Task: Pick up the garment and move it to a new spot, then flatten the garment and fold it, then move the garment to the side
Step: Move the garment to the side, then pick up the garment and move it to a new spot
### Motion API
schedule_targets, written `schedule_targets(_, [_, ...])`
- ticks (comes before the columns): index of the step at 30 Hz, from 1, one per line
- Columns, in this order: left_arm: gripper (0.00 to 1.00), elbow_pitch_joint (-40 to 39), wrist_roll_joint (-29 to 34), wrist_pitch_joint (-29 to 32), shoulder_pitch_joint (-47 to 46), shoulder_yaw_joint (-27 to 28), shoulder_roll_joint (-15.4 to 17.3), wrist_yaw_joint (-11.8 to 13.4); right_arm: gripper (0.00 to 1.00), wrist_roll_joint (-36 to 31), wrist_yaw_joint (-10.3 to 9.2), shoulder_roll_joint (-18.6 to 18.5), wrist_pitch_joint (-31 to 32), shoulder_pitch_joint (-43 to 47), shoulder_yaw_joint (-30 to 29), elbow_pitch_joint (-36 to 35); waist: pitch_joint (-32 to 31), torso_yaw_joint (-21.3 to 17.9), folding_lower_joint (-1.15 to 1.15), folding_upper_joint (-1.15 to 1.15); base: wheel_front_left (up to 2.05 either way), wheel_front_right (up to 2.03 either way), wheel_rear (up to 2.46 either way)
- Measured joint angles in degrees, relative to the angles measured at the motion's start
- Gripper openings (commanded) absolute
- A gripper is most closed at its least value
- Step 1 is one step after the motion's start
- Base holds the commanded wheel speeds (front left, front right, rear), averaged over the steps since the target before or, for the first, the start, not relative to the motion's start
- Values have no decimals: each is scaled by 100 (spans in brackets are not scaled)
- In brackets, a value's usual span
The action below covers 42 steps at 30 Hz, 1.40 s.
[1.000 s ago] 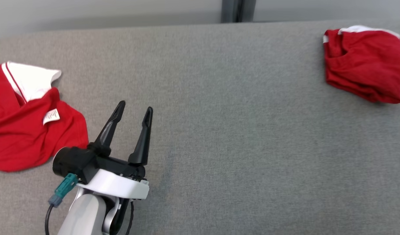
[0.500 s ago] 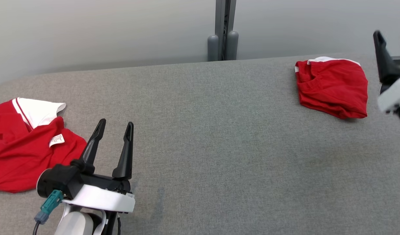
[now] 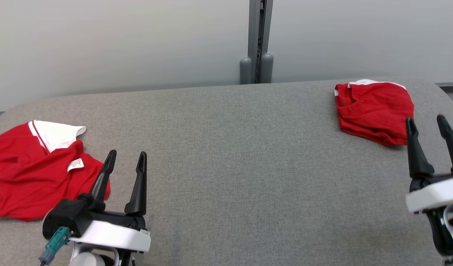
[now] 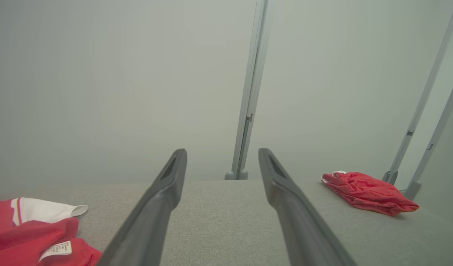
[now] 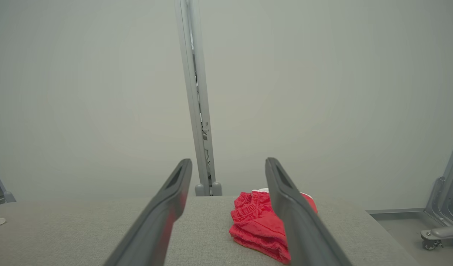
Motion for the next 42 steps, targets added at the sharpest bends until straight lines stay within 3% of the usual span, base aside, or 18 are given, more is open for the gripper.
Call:
schedule_targets(14, [100,171,-25,-66,282,444,-258,-68,100,-309,0,612,-840,1212,66,-183,-191,88,0,0,0,0,0])
schedule_targets(42, [100,584,531,-65,428,692,-511,-323,100,-382,0,820,-895,1299,213,-526,-134,9,0,0,0,0,0])
